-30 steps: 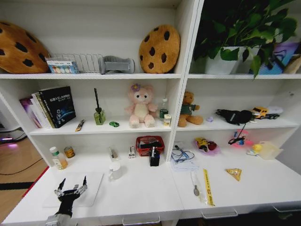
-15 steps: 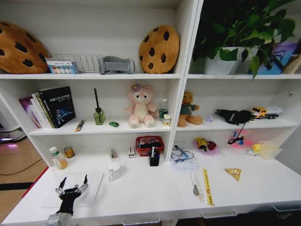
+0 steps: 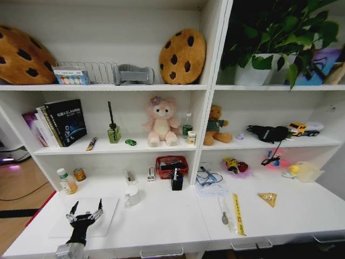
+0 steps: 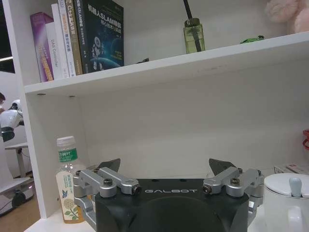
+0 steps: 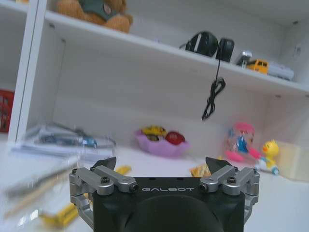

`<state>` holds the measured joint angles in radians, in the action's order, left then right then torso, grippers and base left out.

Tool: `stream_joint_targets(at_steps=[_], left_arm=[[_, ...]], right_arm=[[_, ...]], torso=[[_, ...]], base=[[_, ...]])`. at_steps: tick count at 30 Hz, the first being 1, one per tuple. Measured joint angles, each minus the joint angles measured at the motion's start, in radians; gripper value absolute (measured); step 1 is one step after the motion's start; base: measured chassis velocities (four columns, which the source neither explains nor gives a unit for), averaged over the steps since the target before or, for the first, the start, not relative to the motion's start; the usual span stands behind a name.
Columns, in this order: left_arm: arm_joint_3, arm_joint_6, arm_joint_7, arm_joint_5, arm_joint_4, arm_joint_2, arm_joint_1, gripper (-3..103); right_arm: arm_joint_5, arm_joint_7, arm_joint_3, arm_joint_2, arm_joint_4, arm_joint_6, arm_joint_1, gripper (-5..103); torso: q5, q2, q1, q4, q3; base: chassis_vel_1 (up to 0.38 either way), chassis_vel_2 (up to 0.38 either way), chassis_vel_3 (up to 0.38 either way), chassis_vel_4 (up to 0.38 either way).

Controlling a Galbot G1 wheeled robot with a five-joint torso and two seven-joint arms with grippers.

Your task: Organize the objects on the table.

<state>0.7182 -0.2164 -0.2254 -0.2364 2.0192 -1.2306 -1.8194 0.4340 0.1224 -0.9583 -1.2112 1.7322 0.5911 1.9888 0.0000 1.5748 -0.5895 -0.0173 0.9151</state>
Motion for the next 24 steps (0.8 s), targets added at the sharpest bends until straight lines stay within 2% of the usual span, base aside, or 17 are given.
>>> stream_joint_targets(at_steps=[4,8,9,12,19,24], left_arm=[[0.001,-0.005,0.006,0.010,-0.002,-0.020,-0.005,100],[0.000,-0.005,0.008,0.011,-0.002,-0.022,-0.004,100],[0.000,-0.005,0.006,0.011,-0.002,-0.020,-0.001,100],[0.000,-0.002,0.001,0.010,-0.002,-0.017,0.004,100],[-0.001,0.002,0.000,0.010,-0.002,-0.017,0.006,100],[-0.004,0.003,-0.001,0.010,-0.004,-0.018,0.007,100]], right_arm=[[0.064,0.029,-0.060,0.012,0.153,-0.062,0.060,100],[0.094,0.029,-0.092,0.017,0.204,-0.103,0.068,100],[0.116,0.029,-0.117,0.032,0.228,-0.137,0.072,100],[0.140,0.030,-0.157,0.065,0.234,-0.168,0.060,101],[0.161,0.051,-0.232,0.073,0.267,-0.177,0.040,94],[0.167,0.033,-0.239,0.048,0.295,-0.188,0.042,95]], torso=[[-0.0002,0.000,0.000,-0.0005,0.000],[0.0001,0.000,0.000,-0.0004,0.000],[-0.0001,0.000,0.000,-0.0004,0.000],[-0.0001,0.000,0.000,-0.0003,0.000],[-0.0002,0.000,0.000,-0.0002,0.000],[-0.0002,0.000,0.000,-0.0004,0.000]], base=[[0.000,0.000,0.000,0.000],[0.000,0.000,0.000,0.000],[0.000,0.000,0.000,0.000],[0.000,0.000,0.000,0.000],[0.000,0.000,0.000,0.000],[0.000,0.000,0.000,0.000]])
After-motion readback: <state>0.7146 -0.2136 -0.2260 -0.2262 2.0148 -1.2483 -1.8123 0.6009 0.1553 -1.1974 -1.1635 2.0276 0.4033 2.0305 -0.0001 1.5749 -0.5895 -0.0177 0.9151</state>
